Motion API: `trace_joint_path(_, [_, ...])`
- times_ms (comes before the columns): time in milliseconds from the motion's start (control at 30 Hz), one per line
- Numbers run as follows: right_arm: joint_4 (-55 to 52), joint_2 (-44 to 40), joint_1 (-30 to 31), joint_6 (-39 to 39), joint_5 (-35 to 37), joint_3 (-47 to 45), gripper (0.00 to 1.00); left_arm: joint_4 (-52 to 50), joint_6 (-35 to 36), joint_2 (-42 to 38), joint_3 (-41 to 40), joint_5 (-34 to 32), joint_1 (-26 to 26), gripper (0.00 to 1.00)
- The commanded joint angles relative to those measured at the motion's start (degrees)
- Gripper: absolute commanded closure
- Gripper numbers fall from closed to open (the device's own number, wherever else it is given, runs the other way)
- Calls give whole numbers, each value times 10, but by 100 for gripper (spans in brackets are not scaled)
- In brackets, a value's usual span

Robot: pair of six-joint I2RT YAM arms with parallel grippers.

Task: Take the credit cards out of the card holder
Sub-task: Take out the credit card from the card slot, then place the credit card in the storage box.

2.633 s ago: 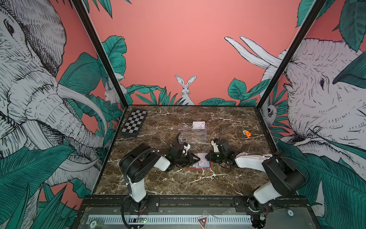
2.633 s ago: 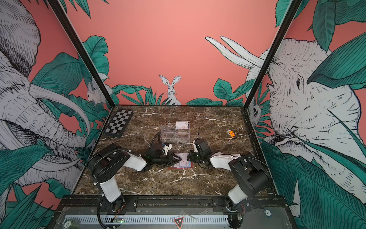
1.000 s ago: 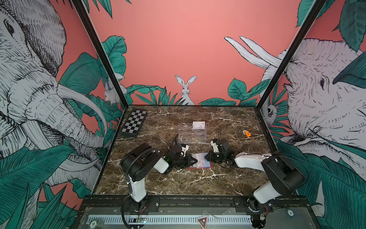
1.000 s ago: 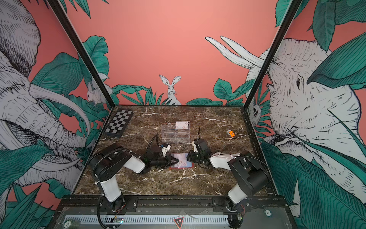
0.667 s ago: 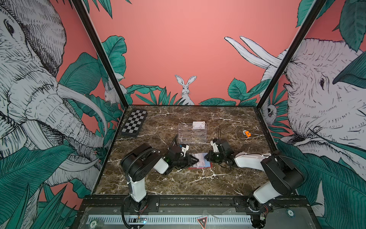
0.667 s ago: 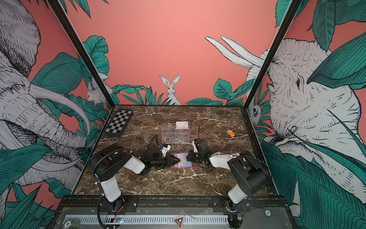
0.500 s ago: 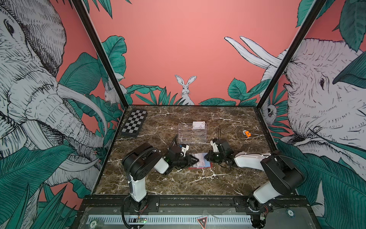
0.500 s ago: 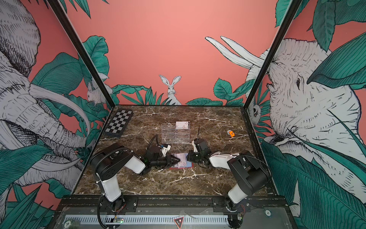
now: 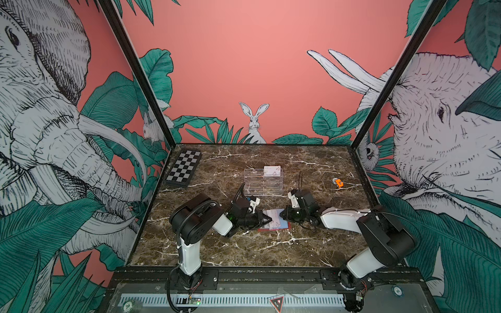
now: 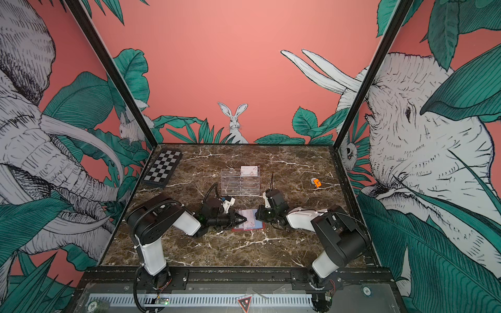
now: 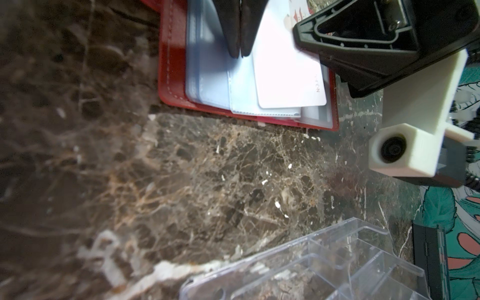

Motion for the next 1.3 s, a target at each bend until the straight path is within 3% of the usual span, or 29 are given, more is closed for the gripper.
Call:
trace_joint_path(0, [-49, 11, 3, -15, 9, 4, 100, -67, 22, -16, -10, -5, 9, 100])
trace_joint_path(267, [-68, -7, 2, -23, 16, 5, 100, -77, 35, -87, -29, 35, 64, 100])
trace_joint_path(467, [-86, -14, 2, -34, 20, 14, 100, -212, 110, -164, 1, 38, 81, 100])
trace_joint_path(667, [-90, -37, 2, -46, 13, 27, 100, -214, 94, -205, 14, 55, 90, 100])
trace_joint_path(800, [-124, -57, 1, -71, 19, 53, 94, -217, 78, -227, 32, 59, 90, 100])
trace_joint_path(900, [-126, -86, -17, -68, 15, 60, 77, -218, 65, -245, 47, 60, 90, 100])
trace_joint_path(1000, [-113, -130, -56, -56, -3, 58, 52, -219, 53, -257, 64, 62, 90, 100])
trace_joint_path(1067, [-94, -163, -90, -39, -25, 52, 23, -208, 36, -261, 74, 65, 90, 100])
trace_joint_path(1100, [-85, -177, -104, -33, -36, 49, 17, -201, 28, -261, 79, 67, 90, 100])
trace_joint_path(1167, [-67, -204, -138, -20, -68, 48, 10, -180, 2, -257, 93, 76, 90, 100])
trace_joint_path(1267, [-35, -226, -175, 5, -115, 49, 6, -138, -41, -250, 103, 81, 90, 100])
